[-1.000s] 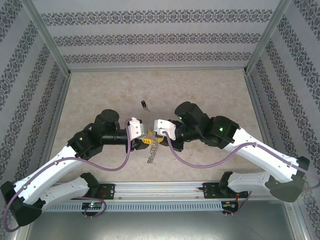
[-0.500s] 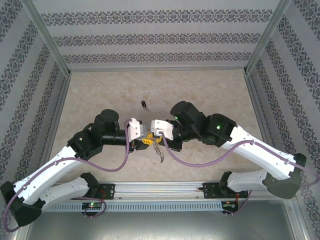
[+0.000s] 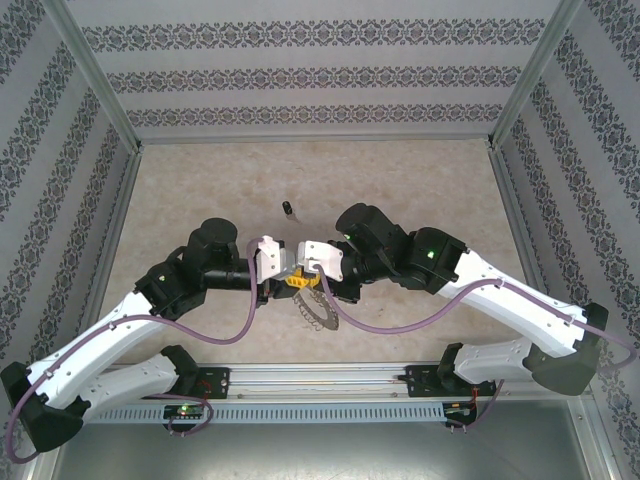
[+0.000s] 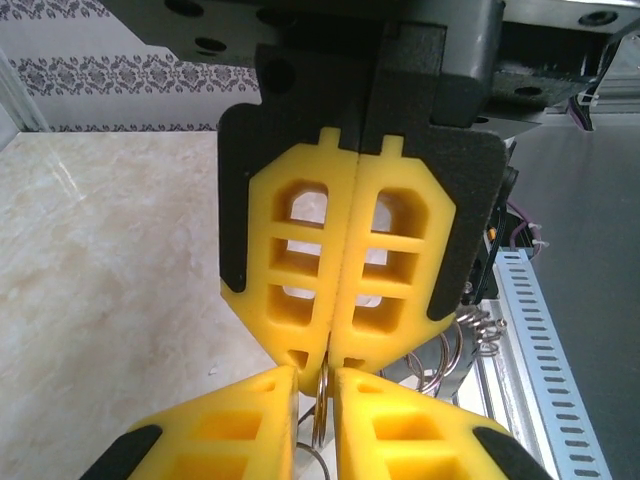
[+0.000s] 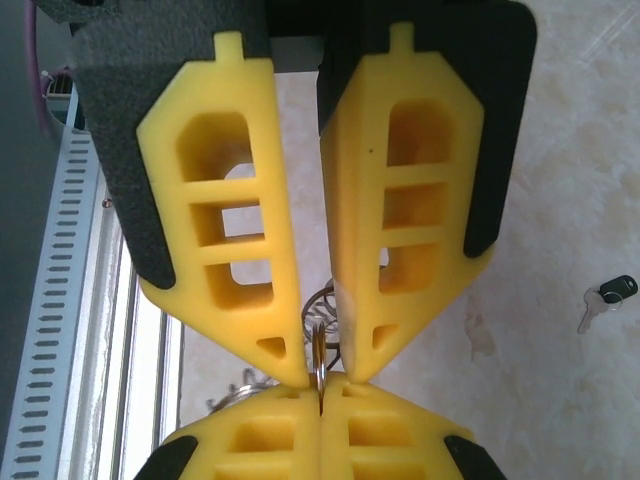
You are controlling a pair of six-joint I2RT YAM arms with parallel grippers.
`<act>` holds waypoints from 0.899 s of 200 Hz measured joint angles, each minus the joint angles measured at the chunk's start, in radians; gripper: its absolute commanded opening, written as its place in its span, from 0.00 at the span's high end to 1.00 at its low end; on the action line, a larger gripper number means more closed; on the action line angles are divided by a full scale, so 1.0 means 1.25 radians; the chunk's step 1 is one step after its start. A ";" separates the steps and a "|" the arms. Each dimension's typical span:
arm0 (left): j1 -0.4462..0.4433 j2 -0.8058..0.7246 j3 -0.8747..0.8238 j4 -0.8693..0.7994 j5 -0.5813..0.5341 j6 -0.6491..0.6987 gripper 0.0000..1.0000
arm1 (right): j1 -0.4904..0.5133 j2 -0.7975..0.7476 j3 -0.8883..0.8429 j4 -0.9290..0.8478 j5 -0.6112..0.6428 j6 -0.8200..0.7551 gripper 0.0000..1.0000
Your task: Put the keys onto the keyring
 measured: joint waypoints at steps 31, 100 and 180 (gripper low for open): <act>-0.004 0.003 0.007 -0.007 -0.006 0.007 0.89 | 0.000 -0.001 -0.001 0.000 0.003 0.000 1.00; -0.012 0.003 0.014 -0.025 -0.020 0.018 0.99 | 0.000 -0.007 -0.009 0.008 0.005 0.000 1.00; -0.017 0.011 0.035 -0.047 -0.034 0.034 1.00 | 0.000 -0.030 -0.042 0.045 0.005 0.006 0.80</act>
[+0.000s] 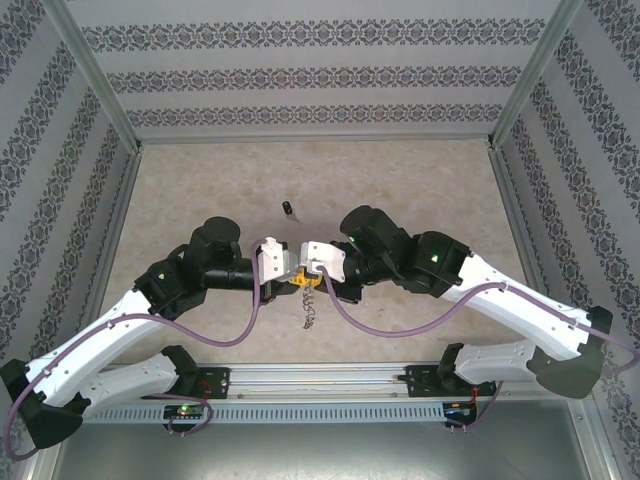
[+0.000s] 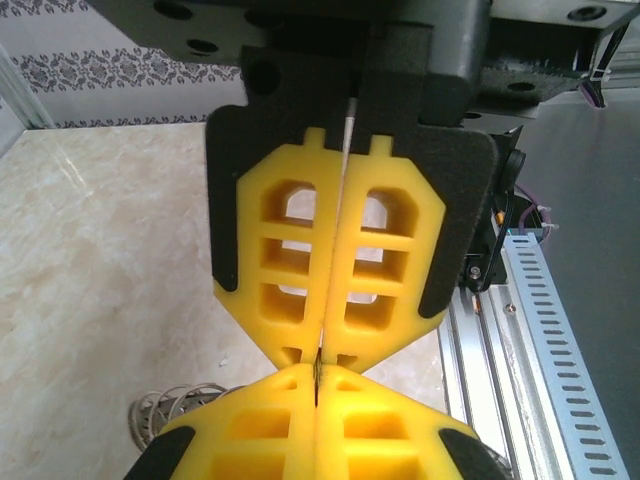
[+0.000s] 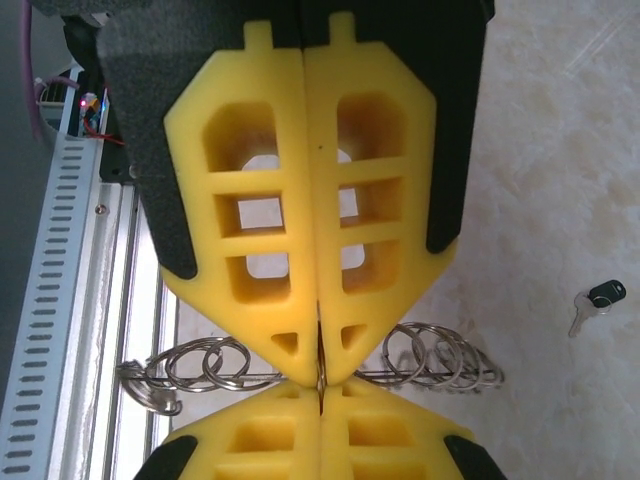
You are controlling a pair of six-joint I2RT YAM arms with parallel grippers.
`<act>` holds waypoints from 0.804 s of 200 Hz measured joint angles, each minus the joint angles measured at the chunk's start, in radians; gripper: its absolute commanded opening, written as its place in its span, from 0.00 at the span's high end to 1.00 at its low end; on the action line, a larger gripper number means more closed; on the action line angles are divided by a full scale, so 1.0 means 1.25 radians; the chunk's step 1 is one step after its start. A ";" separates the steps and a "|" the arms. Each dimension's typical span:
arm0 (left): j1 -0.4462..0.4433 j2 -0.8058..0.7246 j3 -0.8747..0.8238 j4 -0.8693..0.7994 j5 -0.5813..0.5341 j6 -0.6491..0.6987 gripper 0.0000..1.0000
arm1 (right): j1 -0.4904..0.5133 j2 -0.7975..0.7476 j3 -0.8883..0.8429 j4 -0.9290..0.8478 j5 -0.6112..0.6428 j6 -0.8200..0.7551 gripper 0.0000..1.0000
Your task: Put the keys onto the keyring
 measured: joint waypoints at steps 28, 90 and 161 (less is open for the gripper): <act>0.000 -0.005 -0.012 0.008 0.005 -0.016 1.00 | 0.006 -0.041 -0.054 0.067 -0.001 0.014 0.70; 0.000 -0.058 -0.077 0.137 0.063 -0.096 1.00 | 0.009 -0.164 -0.194 0.214 -0.013 0.072 0.73; 0.000 -0.086 -0.123 0.295 0.092 -0.182 1.00 | 0.009 -0.184 -0.209 0.293 -0.040 0.105 0.84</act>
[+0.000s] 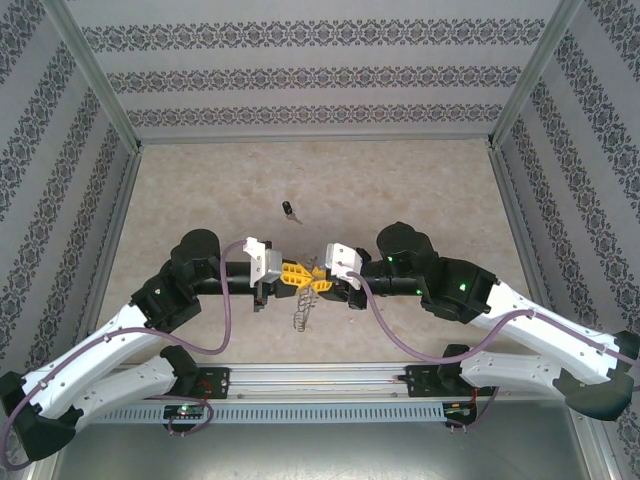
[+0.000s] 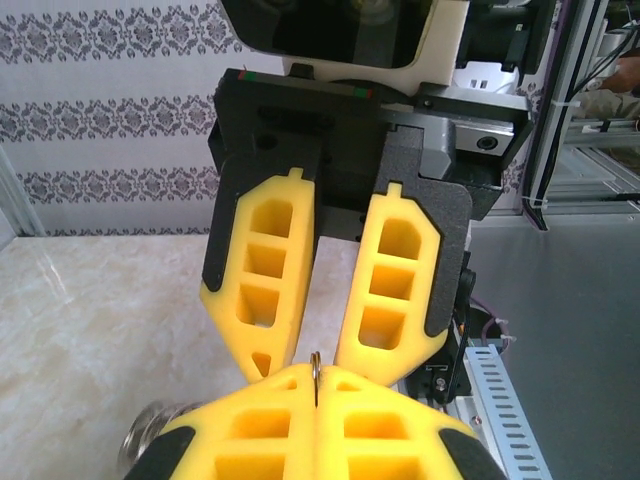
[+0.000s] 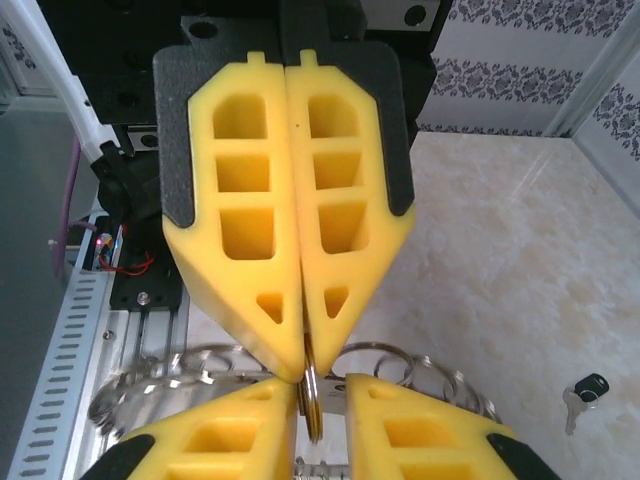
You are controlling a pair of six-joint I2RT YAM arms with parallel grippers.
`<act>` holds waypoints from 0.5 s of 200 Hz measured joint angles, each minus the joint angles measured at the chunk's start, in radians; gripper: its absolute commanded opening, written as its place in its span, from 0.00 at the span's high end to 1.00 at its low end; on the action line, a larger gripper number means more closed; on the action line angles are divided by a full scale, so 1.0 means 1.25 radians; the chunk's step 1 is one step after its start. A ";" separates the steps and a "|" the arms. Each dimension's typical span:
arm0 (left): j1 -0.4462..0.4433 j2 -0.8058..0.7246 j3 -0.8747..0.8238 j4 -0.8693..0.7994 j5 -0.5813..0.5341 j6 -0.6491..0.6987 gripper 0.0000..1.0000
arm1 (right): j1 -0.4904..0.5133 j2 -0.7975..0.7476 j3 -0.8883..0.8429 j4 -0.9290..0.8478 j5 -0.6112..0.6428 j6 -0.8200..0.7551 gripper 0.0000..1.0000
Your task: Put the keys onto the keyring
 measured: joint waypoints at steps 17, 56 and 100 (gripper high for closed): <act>0.000 0.000 -0.004 0.015 0.001 -0.010 1.00 | 0.000 -0.005 -0.005 0.009 -0.007 0.006 0.91; 0.000 -0.007 -0.006 0.023 0.002 -0.012 1.00 | 0.000 -0.008 -0.005 0.012 -0.015 0.013 1.00; -0.004 -0.005 0.005 -0.026 -0.016 0.029 0.86 | 0.003 0.007 0.019 -0.034 0.008 -0.004 1.00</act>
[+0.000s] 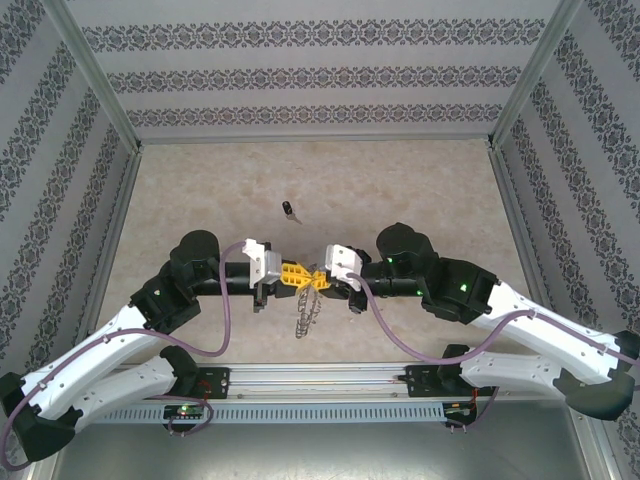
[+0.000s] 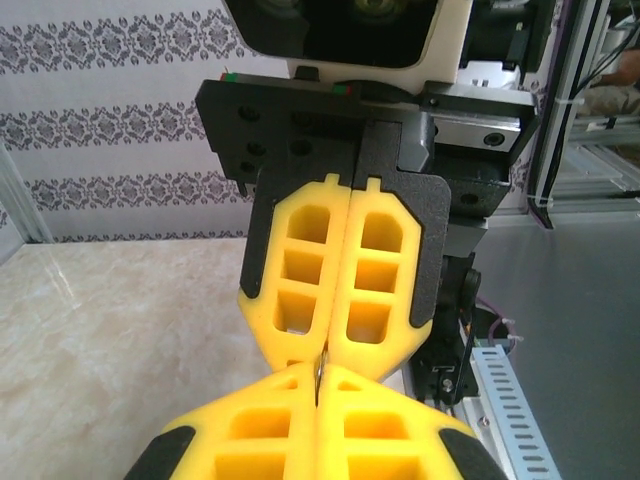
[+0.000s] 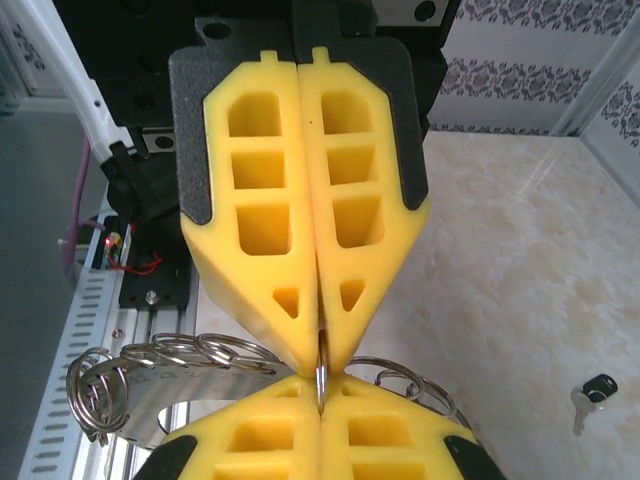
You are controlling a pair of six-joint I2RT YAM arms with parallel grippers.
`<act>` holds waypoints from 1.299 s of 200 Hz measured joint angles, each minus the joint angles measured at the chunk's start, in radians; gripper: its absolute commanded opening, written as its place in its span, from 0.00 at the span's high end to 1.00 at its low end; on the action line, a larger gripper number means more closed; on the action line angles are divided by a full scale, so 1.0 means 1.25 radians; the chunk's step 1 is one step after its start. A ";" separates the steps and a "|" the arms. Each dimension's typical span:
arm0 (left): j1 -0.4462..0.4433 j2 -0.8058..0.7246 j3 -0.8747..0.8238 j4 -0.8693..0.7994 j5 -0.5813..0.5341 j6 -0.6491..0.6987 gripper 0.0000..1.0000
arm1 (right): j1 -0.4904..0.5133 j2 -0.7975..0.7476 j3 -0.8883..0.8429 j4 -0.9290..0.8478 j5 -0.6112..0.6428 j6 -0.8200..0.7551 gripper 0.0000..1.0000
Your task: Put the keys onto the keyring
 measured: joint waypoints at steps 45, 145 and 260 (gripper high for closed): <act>0.000 0.028 0.069 -0.161 -0.050 0.098 0.79 | 0.002 0.060 0.114 -0.149 0.064 -0.046 1.00; 0.000 0.042 0.072 -0.217 -0.077 0.131 0.78 | 0.004 0.150 0.191 -0.263 0.106 -0.084 1.00; 0.000 0.043 0.071 -0.207 -0.089 0.129 0.79 | 0.014 0.155 0.198 -0.267 0.099 -0.086 1.00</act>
